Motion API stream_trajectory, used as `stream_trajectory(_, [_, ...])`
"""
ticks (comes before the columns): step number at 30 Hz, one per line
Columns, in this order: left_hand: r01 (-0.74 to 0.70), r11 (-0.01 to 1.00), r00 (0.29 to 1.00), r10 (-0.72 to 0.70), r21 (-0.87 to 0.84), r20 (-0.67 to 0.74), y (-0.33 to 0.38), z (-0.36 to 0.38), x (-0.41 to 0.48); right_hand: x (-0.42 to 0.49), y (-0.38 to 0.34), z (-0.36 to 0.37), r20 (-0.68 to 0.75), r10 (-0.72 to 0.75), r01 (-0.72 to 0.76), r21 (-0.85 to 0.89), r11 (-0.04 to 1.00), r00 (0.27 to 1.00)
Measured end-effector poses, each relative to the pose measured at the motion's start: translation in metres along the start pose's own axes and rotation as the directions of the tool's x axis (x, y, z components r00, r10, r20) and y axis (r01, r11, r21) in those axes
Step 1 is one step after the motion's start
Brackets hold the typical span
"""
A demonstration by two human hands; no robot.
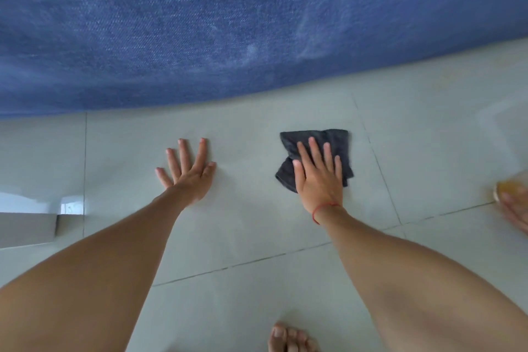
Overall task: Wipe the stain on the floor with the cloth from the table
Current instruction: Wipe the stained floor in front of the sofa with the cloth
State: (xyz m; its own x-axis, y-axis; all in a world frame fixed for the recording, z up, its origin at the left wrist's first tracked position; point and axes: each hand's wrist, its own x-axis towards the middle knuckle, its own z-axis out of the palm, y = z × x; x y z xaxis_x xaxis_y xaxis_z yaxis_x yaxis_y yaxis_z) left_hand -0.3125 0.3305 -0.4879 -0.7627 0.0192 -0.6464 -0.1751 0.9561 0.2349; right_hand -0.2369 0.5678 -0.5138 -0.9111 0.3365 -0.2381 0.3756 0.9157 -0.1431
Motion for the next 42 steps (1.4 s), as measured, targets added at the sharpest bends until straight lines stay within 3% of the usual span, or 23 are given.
stream_trajectory(4, [0.007,1.0,1.0,-0.007,0.007,-0.008,-0.001,0.002,0.002,0.037,0.037,-0.02,0.037,0.163,-0.162,-0.024,0.986,0.986])
stream_trajectory(10, [0.008,1.0,1.0,-0.008,0.015,-0.002,-0.001,0.003,0.006,0.078,-0.013,-0.005,-0.1,0.316,-0.309,0.077,0.948,0.943])
stream_trajectory(15, [-0.003,1.0,1.0,0.003,-0.006,-0.003,-0.002,0.005,0.008,0.093,-0.048,-0.007,-0.08,0.183,-0.18,0.046,0.983,0.98])
stream_trajectory(21, [-0.014,1.0,1.0,0.013,-0.021,-0.017,-0.004,0.005,0.009,0.055,-0.122,0.016,-0.099,-0.187,0.191,0.026,0.981,0.977])
stream_trajectory(27, [0.005,1.0,1.0,-0.005,-0.018,-0.007,-0.003,0.002,0.007,0.008,-0.083,0.027,-0.127,-0.266,0.267,-0.014,0.964,0.955])
stream_trajectory(30, [0.001,1.0,1.0,-0.002,-0.019,-0.002,-0.004,0.002,0.006,-0.001,-0.043,0.026,-0.148,-0.136,0.137,-0.004,0.991,0.98])
stream_trajectory(32, [-0.005,1.0,1.0,0.005,-0.026,-0.001,-0.004,0.002,0.007,-0.001,-0.019,0.022,-0.164,0.061,-0.054,0.05,0.997,0.984])
stream_trajectory(37, [-0.14,0.989,0.984,0.135,-0.036,-0.114,-0.027,0.0,0.005,0.039,0.005,-0.003,-0.114,0.442,-0.417,0.191,0.889,0.89])
stream_trajectory(39, [-0.18,0.983,0.96,0.171,-0.022,-0.221,-0.05,-0.004,0.004,0.068,0.0,-0.014,-0.068,0.503,-0.47,0.264,0.842,0.862])
stream_trajectory(42, [-0.179,0.984,0.94,0.177,0.019,-0.293,-0.085,-0.012,0.008,0.093,-0.019,-0.018,-0.041,0.442,-0.423,0.219,0.879,0.896])
